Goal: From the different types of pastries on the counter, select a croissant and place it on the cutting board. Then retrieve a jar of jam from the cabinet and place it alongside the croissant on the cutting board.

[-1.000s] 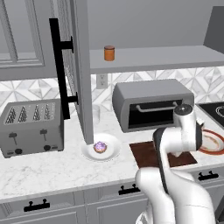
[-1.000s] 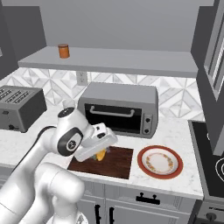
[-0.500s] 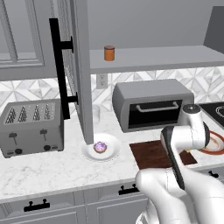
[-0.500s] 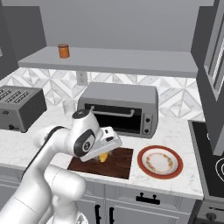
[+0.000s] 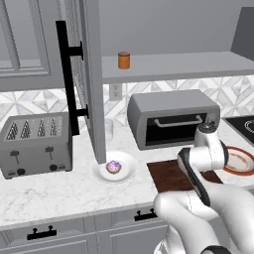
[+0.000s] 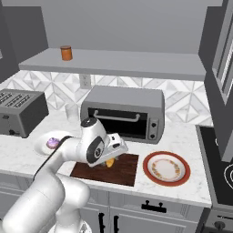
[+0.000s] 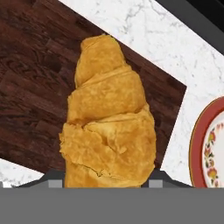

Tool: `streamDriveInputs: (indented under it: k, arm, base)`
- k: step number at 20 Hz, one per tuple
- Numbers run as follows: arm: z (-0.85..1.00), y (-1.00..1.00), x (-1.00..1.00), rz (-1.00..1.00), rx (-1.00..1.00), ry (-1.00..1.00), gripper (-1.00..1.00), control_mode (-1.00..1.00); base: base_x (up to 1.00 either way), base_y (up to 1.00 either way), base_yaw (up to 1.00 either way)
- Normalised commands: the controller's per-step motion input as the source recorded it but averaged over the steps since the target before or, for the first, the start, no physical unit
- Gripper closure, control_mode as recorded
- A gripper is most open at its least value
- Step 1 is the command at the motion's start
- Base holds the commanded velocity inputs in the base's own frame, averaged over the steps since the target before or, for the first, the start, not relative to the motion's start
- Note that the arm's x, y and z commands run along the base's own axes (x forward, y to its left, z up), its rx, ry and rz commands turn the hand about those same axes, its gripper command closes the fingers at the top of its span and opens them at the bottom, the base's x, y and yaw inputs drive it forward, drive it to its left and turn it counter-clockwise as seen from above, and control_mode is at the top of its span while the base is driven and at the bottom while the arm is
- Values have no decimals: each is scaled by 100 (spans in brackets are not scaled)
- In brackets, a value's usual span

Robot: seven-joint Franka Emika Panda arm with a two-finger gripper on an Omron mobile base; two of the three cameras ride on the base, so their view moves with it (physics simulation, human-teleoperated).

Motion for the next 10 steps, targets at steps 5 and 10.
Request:
streamDriveInputs:
  k: [5,10]
  arm:
    - [-75,0,0,0,3,1,100,-100]
    - [-18,-1,1,0,1,-2,100,-100]
  base:
    - [0,0,0]
    - [0,0,0]
